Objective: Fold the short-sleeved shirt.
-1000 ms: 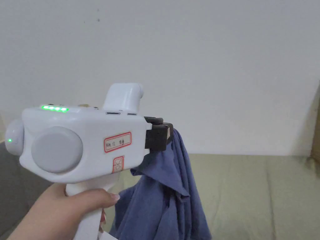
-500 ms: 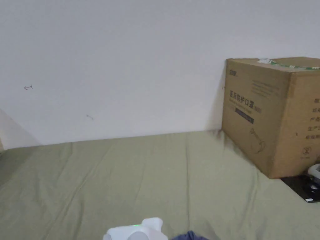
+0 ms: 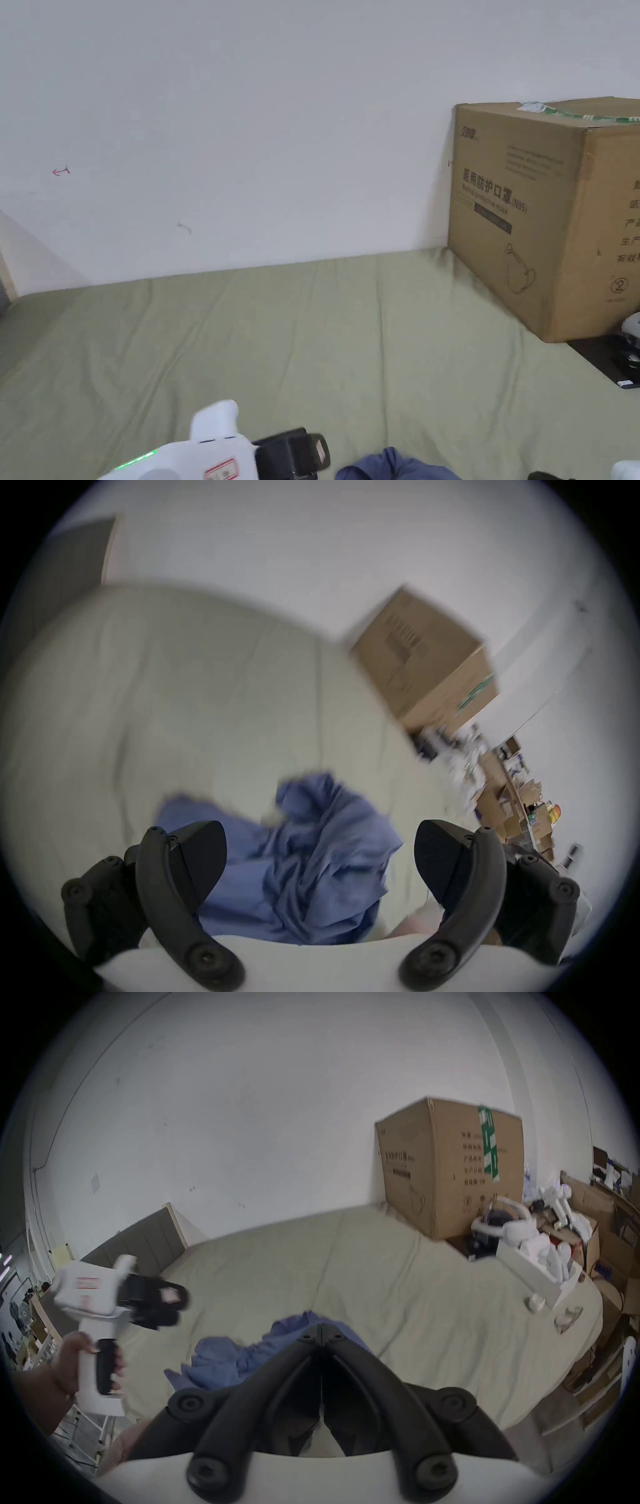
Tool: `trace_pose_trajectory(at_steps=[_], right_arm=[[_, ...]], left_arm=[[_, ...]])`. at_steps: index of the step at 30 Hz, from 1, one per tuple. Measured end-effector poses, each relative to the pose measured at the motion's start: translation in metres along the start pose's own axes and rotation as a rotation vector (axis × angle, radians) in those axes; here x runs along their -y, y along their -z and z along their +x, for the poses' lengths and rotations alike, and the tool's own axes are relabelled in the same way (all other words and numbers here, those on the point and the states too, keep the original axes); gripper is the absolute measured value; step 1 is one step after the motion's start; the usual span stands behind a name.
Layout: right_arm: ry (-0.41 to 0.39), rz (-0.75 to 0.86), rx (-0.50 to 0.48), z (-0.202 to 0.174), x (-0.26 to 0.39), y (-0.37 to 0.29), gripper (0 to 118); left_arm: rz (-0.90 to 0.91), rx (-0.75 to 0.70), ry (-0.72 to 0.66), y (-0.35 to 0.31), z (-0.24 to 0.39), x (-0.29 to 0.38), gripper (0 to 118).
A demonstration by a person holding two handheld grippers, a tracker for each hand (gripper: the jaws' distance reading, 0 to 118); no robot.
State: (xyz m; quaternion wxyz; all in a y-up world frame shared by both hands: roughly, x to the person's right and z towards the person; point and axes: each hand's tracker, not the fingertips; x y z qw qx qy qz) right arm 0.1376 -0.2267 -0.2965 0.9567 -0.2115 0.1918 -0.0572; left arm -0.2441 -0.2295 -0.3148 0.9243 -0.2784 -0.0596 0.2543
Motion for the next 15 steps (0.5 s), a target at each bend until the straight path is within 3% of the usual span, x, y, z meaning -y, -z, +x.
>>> trace_pose_trajectory(at_steps=[3,5,8,10,15], right_arm=[[-0.016,0.171,0.007,-0.012,-0.005,-0.017,0],[-0.014,0.29,0.021,-0.02,-0.005,-0.029,0],[-0.012,0.418,0.035,-0.032,-0.006,-0.044,0],[-0.018,0.453,0.066,-0.037,-0.007,-0.051,0],[-0.019,0.457,0.051,-0.042,-0.012,-0.058,0]], left_arm=[[0.372,-0.079,0.143,-0.081,0.023,0.024,105],[0.583,-0.168,0.231,-0.122,0.033,0.051,85],[0.772,-0.301,0.341,-0.162,0.045,0.083,66],[0.789,-0.415,0.402,-0.171,0.05,0.096,3],[0.784,-0.449,0.415,-0.18,0.049,0.11,0]])
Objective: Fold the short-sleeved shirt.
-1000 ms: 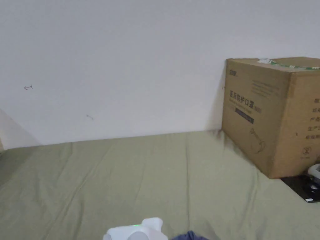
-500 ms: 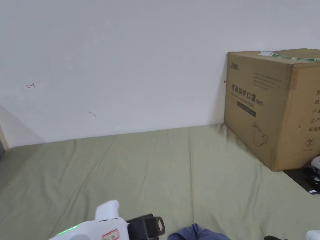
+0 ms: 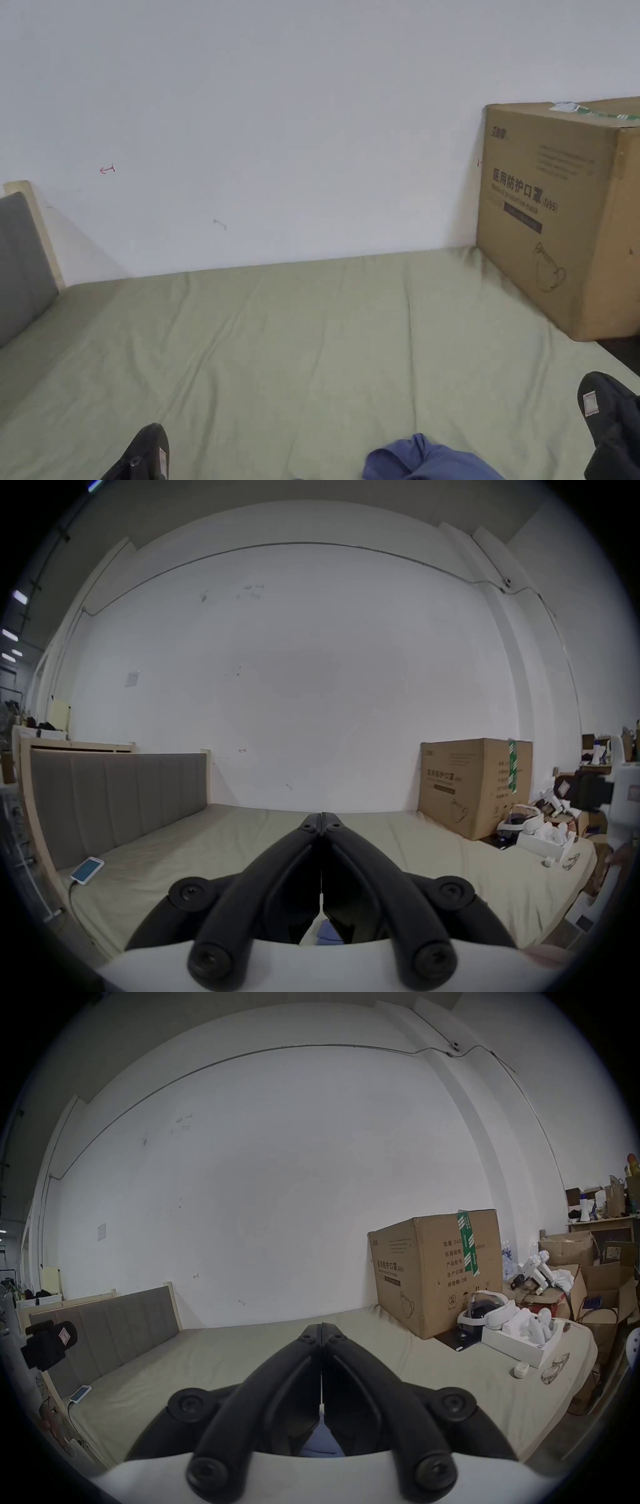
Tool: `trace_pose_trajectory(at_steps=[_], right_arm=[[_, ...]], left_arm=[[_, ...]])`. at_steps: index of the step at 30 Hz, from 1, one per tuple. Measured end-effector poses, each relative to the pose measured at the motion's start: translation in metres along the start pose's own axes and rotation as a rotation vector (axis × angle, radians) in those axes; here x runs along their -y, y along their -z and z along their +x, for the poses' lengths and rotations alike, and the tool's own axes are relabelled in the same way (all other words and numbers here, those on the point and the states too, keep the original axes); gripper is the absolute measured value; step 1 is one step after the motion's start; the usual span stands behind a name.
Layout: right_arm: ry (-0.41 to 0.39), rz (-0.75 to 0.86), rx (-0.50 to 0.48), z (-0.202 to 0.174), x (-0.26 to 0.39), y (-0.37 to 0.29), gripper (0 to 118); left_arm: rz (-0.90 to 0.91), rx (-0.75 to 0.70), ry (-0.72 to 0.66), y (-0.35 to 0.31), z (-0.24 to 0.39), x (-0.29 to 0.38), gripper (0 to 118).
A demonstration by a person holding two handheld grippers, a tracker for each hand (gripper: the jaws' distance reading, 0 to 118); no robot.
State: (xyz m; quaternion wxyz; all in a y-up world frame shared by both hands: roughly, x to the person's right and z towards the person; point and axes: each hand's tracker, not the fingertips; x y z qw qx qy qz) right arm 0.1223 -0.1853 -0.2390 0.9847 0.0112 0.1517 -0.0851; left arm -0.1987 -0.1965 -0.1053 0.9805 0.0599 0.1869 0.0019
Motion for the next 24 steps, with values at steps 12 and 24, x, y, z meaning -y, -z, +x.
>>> trace_pose_trajectory(at_steps=[12,24], right_arm=[[-0.011,-0.068,-0.029,0.004,0.001,0.01,0],[-0.017,-0.316,-0.043,0.031,0.027,0.035,0]], left_arm=[[-0.594,0.248,0.002,0.136,-0.006,-0.013,0],[-1.352,0.21,-0.03,0.321,-0.01,0.211,112]])
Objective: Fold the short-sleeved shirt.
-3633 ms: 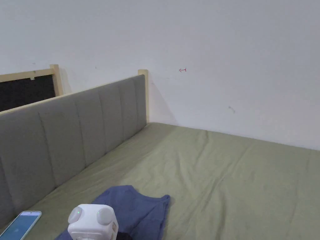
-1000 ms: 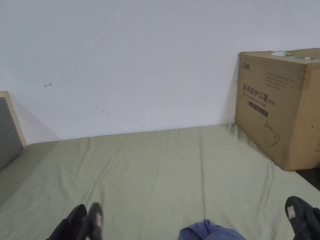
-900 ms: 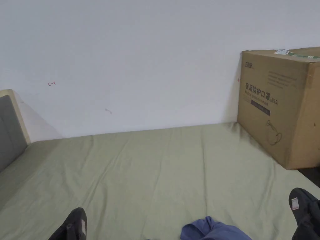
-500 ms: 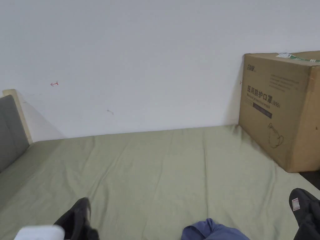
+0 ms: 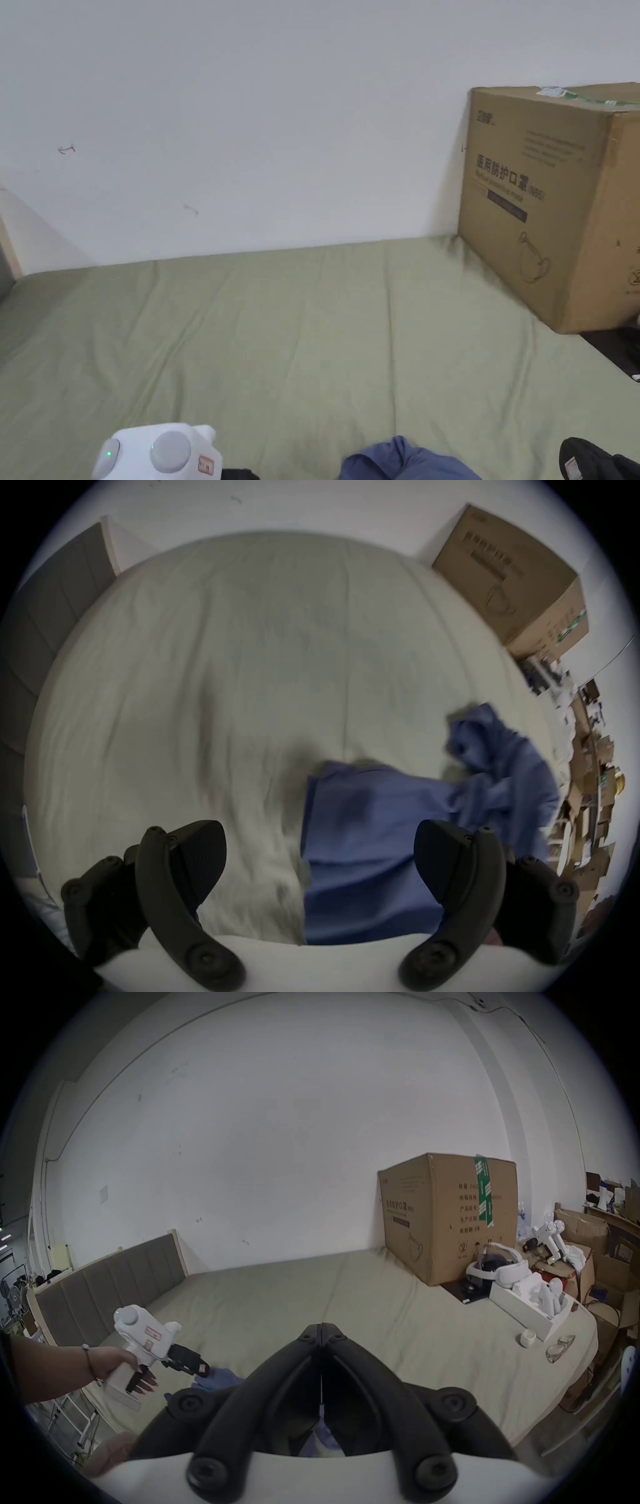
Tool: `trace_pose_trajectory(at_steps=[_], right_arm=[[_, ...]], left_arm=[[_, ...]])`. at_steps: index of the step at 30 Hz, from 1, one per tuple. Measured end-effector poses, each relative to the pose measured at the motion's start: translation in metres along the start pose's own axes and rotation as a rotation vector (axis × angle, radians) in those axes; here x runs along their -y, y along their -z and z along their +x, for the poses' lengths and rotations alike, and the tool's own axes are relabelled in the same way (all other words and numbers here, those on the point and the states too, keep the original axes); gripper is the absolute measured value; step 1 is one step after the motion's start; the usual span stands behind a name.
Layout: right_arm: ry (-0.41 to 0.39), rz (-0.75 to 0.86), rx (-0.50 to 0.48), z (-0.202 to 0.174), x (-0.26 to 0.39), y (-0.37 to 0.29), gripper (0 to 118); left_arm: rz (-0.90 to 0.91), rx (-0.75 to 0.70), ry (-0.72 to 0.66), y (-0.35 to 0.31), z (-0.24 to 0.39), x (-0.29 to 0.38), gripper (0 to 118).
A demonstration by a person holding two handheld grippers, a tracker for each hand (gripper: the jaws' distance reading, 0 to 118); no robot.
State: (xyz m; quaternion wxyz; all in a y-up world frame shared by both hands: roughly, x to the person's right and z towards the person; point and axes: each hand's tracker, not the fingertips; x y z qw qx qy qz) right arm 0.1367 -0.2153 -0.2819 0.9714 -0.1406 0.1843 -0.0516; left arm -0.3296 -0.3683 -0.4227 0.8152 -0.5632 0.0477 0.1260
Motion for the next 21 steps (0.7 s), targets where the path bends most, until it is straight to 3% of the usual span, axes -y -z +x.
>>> trace_pose_trajectory(at_steps=[4,6,7,8,9,10,11,13,16,18,19,20,21], right_arm=[[0.001,-0.059,0.025,0.005,0.007,0.014,0],[0.002,-0.084,0.028,0.005,0.01,0.022,0],[-0.001,-0.097,0.03,0.005,0.011,0.026,0],[-0.004,-0.106,0.032,0.004,0.011,0.03,0],[-0.008,-0.122,0.03,0.003,0.011,0.037,0],[-0.01,-0.141,0.023,0.003,0.011,0.044,0],[-0.006,-0.172,0.002,0.002,0.009,0.053,0],[0.028,-0.254,-0.065,0.002,0.001,0.081,0],[0.105,-0.445,-0.187,0.003,-0.017,0.142,0],[0.12,-0.578,-0.203,-0.001,-0.027,0.191,0],[0.11,-0.66,-0.201,-0.005,-0.03,0.219,8],[0.101,-0.692,-0.181,-0.009,-0.031,0.241,39],[0.074,-0.745,-0.161,-0.014,-0.031,0.268,97]], left_arm=[[-0.04,-0.053,0.07,0.054,0.016,0.013,113],[0.058,-0.146,0.107,0.052,0.03,0.025,115],[0.097,-0.162,0.12,0.046,0.036,0.031,109],[0.133,-0.13,0.144,0.039,0.042,0.037,94],[0.182,-0.136,0.18,0.031,0.047,0.045,65],[0.214,-0.11,0.208,0.015,0.048,0.053,26],[0.235,-0.127,0.221,0.012,0.048,0.059,3],[0.274,0.025,0.145,-0.003,0.038,0.072,3],[0.392,0.055,0.047,-0.058,0.037,0.1,3],[0.486,0.101,-0.029,-0.096,0.037,0.119,3],[0.519,0.144,-0.062,-0.107,0.033,0.128,3],[0.538,0.159,-0.087,-0.115,0.031,0.135,3],[0.552,0.166,-0.107,-0.122,0.025,0.134,3]])
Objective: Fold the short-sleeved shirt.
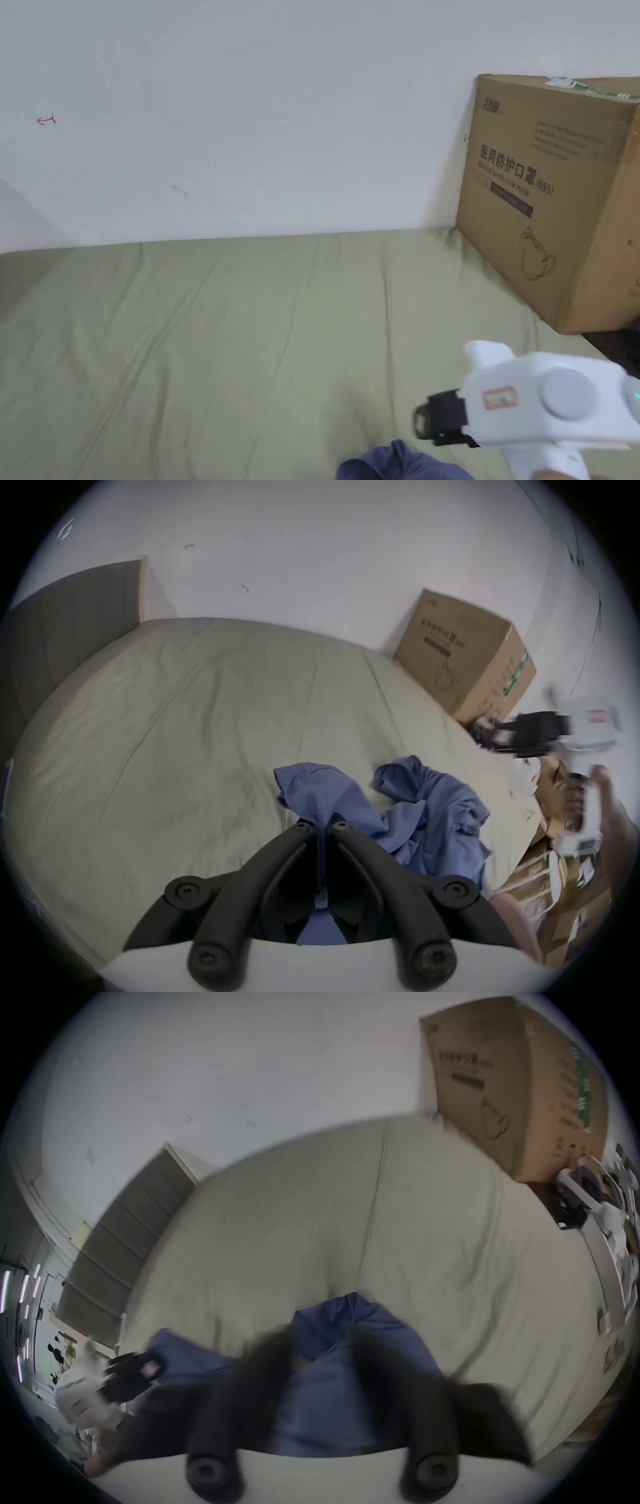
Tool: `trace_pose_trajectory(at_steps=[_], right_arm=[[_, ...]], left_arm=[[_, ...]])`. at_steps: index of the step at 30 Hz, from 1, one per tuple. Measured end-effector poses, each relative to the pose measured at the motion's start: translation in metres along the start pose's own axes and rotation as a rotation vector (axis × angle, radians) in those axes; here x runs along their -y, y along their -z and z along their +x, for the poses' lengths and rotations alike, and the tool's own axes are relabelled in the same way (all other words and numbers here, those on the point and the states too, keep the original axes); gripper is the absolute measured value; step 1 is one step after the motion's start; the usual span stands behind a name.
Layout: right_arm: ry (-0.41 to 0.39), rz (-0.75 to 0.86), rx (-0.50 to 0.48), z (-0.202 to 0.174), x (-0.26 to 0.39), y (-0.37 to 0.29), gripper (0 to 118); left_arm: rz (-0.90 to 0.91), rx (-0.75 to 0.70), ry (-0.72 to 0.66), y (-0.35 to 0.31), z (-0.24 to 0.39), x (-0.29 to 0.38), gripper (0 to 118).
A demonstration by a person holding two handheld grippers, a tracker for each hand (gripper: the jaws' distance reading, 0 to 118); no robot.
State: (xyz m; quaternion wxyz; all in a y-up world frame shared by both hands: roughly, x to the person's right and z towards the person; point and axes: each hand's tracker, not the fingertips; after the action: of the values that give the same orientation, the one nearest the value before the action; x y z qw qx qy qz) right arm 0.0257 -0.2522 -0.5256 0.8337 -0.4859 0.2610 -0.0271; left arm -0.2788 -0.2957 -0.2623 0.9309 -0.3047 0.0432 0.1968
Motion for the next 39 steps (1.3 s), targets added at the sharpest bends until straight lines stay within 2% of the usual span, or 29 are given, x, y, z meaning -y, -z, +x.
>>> trace_pose_trajectory(at_steps=[1,3,6,8,10,11,12,13,14,16,17,21,25,29,34,37,39], right_arm=[[-0.01,-0.097,0.051,-0.001,-0.017,0.026,116],[-0.025,-0.238,0.092,-0.001,-0.035,0.065,118],[-0.07,-0.389,0.22,-0.002,-0.046,0.125,118],[-0.062,-0.462,0.247,0.003,-0.043,0.156,118],[-0.067,-0.524,0.274,0.001,-0.03,0.173,116],[-0.074,-0.545,0.278,0.001,-0.025,0.177,110],[-0.075,-0.549,0.27,0.001,-0.021,0.177,97],[-0.087,-0.508,0.25,0.008,-0.024,0.173,94],[-0.115,-0.464,0.225,0.008,-0.026,0.165,88],[-0.196,-0.45,0.218,0.007,-0.026,0.145,27],[-0.212,-0.423,0.218,0.009,-0.021,0.128,12],[-0.102,-0.241,0.047,0.02,-0.01,0.043,12],[-0.013,0.035,0.011,0.025,0.005,-0.062,12],[0.062,0.189,-0.041,0.027,0.006,-0.149,12],[0.002,0.331,-0.046,0.002,-0.018,-0.237,12],[-0.052,0.42,0.016,-0.02,-0.047,-0.275,12],[-0.043,0.451,0.035,-0.03,-0.067,-0.293,12]], left_arm=[[-0.021,-0.007,0.0,-0.008,-0.002,0.0,3],[-0.031,-0.014,-0.011,-0.016,-0.004,0.002,3],[-0.036,-0.019,-0.005,-0.019,-0.009,0.003,3],[-0.038,-0.037,0.014,-0.019,-0.012,0.004,3],[-0.044,-0.031,0.0,-0.019,-0.017,0.006,3],[-0.049,-0.03,-0.013,-0.02,-0.019,0.007,3],[-0.053,-0.031,-0.018,-0.016,-0.022,0.008,3],[-0.059,-0.034,-0.021,-0.015,-0.024,0.008,3],[-0.068,-0.039,-0.021,-0.015,-0.026,0.008,3],[-0.08,-0.051,-0.018,-0.013,-0.03,0.008,3],[-0.082,-0.052,-0.017,-0.014,-0.031,0.008,3],[-0.058,-0.043,-0.039,-0.027,-0.033,0.0,3],[0.062,-0.048,0.029,-0.062,-0.027,-0.032,3],[0.151,-0.012,0.076,-0.103,-0.018,-0.083,3],[0.226,0.038,0.128,-0.145,0.009,-0.154,3],[0.271,0.046,0.167,-0.157,0.025,-0.204,3],[0.287,0.036,0.173,-0.162,0.033,-0.235,3]])
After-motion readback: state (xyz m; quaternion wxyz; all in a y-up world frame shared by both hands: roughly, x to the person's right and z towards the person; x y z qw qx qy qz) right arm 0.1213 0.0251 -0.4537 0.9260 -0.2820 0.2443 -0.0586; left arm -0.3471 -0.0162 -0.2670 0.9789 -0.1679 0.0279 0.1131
